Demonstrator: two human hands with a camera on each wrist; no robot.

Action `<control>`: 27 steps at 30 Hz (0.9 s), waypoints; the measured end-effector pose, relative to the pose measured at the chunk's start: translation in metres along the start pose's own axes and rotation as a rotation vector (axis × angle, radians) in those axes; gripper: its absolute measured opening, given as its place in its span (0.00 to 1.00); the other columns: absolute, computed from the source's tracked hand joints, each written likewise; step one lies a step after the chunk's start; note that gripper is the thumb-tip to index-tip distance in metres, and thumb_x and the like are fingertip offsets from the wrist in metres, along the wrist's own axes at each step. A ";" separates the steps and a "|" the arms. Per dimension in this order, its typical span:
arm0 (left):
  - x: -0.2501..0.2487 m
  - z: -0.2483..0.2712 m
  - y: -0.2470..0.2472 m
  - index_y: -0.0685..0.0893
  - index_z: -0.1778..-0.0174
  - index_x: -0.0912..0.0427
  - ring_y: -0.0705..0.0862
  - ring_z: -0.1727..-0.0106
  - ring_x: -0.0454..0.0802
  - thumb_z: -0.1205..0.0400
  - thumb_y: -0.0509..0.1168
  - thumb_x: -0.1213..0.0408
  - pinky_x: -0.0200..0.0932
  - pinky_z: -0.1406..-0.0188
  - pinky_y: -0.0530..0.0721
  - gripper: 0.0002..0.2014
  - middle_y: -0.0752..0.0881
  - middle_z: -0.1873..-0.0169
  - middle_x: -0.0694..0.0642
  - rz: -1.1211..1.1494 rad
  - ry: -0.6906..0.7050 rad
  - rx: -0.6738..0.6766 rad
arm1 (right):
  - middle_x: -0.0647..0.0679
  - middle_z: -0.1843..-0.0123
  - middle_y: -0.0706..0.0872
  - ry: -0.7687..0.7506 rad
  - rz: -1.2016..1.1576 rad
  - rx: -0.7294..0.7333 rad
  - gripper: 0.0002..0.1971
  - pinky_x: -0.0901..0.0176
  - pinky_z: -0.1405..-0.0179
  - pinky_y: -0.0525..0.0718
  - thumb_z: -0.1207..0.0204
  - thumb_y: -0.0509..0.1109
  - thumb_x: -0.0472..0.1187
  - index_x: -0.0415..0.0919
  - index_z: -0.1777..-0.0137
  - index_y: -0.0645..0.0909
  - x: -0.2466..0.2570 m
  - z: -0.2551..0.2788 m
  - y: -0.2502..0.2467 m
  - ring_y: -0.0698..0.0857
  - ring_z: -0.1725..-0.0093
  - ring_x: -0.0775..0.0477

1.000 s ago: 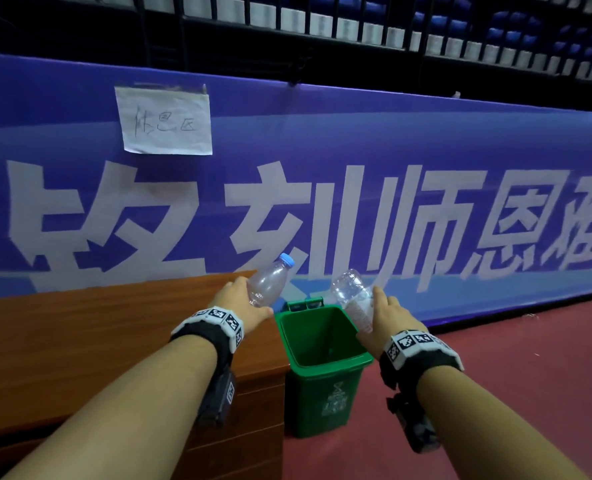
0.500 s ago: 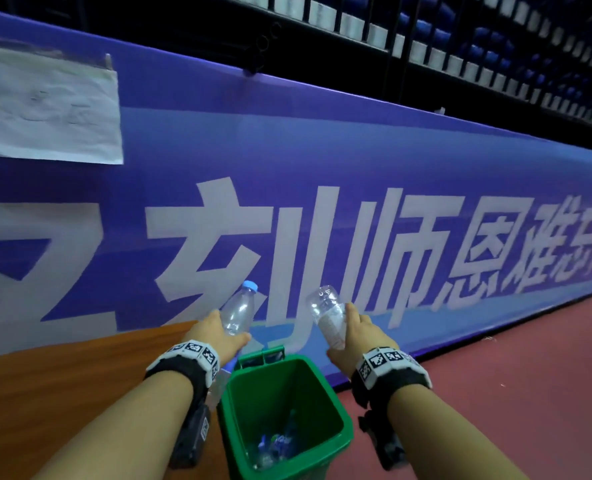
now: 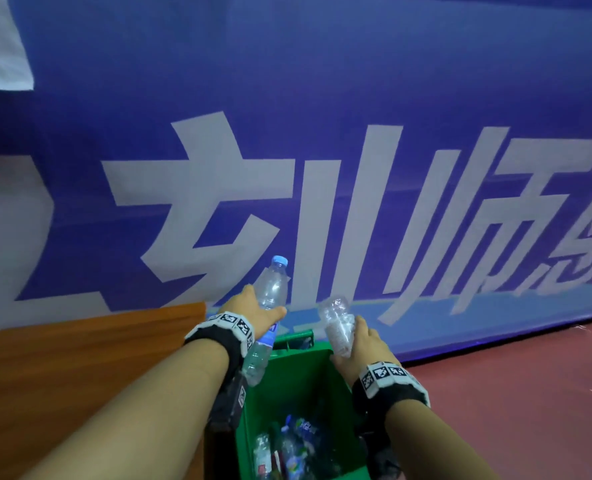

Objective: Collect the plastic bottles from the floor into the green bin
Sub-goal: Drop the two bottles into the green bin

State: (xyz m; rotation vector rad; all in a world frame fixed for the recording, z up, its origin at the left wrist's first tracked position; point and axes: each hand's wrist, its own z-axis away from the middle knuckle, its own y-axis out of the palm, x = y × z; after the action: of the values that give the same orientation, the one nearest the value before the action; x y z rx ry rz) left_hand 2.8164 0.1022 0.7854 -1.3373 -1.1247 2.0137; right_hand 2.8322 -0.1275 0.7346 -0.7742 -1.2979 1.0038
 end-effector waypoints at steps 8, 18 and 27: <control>-0.030 -0.091 0.046 0.73 0.33 0.56 0.85 0.50 0.56 0.26 0.69 0.38 0.49 0.48 0.84 0.32 0.84 0.47 0.56 0.051 -0.217 0.004 | 0.43 0.26 0.72 -0.094 0.001 0.178 0.47 0.45 0.33 0.79 0.26 0.73 0.55 0.46 0.15 0.48 -0.029 -0.130 0.046 0.76 0.29 0.39; 0.001 -0.110 0.110 0.75 0.39 0.52 0.84 0.57 0.49 0.26 0.69 0.37 0.44 0.59 0.80 0.28 0.84 0.55 0.49 0.026 -0.382 0.120 | 0.42 0.20 0.66 -0.127 0.072 0.449 0.54 0.47 0.25 0.72 0.25 0.72 0.61 0.43 0.13 0.40 -0.067 -0.177 0.110 0.70 0.24 0.38; 0.007 -0.115 0.118 0.72 0.32 0.53 0.85 0.48 0.52 0.27 0.64 0.30 0.50 0.45 0.84 0.36 0.85 0.46 0.51 -0.046 -0.425 0.194 | 0.44 0.12 0.50 -0.232 0.143 0.420 0.46 0.46 0.21 0.67 0.18 0.62 0.58 0.45 0.13 0.36 -0.061 -0.202 0.121 0.58 0.17 0.38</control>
State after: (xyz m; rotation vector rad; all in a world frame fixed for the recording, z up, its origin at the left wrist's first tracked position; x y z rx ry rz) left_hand 2.9247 0.0853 0.6621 -0.8020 -1.0832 2.3696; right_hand 3.0130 -0.1202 0.5727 -0.4400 -1.1788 1.4579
